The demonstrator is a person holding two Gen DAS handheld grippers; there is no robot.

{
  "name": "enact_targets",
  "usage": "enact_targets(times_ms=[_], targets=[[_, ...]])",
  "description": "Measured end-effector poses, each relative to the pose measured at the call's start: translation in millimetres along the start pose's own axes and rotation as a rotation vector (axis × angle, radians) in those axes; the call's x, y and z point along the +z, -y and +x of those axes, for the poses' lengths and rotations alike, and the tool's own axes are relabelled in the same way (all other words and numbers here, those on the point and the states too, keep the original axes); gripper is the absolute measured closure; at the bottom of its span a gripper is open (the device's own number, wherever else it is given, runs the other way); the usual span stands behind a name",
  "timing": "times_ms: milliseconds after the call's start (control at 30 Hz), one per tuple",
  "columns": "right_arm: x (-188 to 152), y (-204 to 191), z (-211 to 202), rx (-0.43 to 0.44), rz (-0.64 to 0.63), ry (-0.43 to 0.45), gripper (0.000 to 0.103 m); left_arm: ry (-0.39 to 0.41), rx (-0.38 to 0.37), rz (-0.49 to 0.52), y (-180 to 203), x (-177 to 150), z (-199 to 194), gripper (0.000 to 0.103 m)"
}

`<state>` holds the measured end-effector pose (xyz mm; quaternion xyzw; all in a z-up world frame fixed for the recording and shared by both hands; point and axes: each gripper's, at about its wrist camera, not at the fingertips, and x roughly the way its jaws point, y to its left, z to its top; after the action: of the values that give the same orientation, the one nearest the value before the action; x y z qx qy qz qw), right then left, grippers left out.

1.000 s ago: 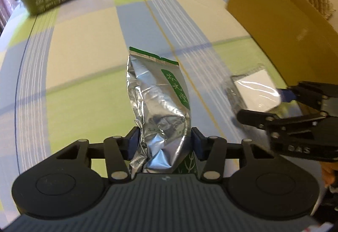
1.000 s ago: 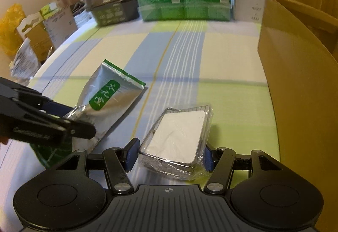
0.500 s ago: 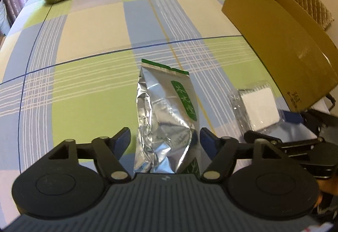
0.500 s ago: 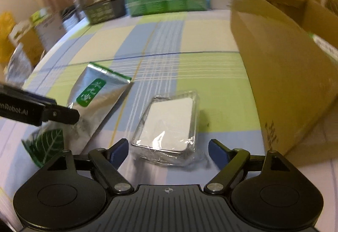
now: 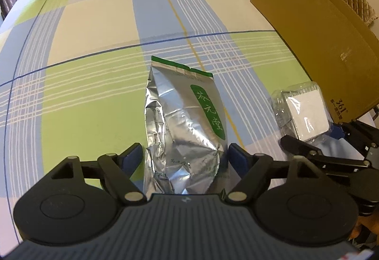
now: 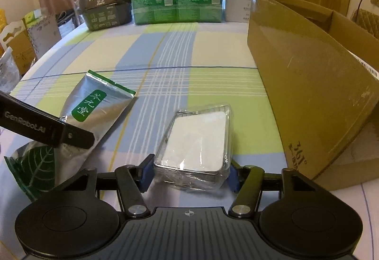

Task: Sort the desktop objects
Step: 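Grasp the foil packet with the left tool while the right tool grasps the white packet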

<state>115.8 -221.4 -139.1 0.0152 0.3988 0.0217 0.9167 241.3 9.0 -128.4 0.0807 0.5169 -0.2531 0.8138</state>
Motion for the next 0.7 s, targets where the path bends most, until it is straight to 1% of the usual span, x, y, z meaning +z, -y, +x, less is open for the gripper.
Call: enact_targets(times_ms=[233, 367, 400, 467, 533, 600, 667, 700], targets=[[1.7, 3.3, 2.3, -0.001, 0.015, 0.007, 0.046, -0.017, 0.019, 0.054, 7.4, 1.6, 4.6, 0.027], [2.0, 2.4, 4.0, -0.009, 0.011, 0.003, 0.041, -0.034, 0.07, 0.126, 20.6, -4.2, 5.2, 0.03], [2.5, 2.6, 4.6, -0.009, 0.01, 0.002, 0.04, -0.034, 0.073, 0.136, 22.6, -5.8, 5.1, 0.032], [3.6, 4.1, 6.0, -0.008, 0.015, 0.002, 0.039, -0.033, 0.068, 0.142, 22.9, -6.6, 3.4, 0.039], [4.1, 4.6, 7.0, -0.009, 0.013, 0.004, 0.039, -0.036, 0.046, 0.128, 20.4, -5.3, 0.3, 0.052], [4.8, 5.0, 7.8, -0.008, 0.018, 0.006, 0.039, -0.042, 0.042, 0.12, 19.9, -4.8, -2.7, 0.055], [5.4, 5.6, 8.1, -0.004, 0.024, 0.007, 0.04, -0.041, 0.049, 0.123, 22.8, -6.7, -4.8, 0.056], [5.4, 6.2, 8.0, -0.003, 0.029, 0.009, 0.045, -0.04, 0.049, 0.121, 23.7, -8.1, -5.2, 0.056]])
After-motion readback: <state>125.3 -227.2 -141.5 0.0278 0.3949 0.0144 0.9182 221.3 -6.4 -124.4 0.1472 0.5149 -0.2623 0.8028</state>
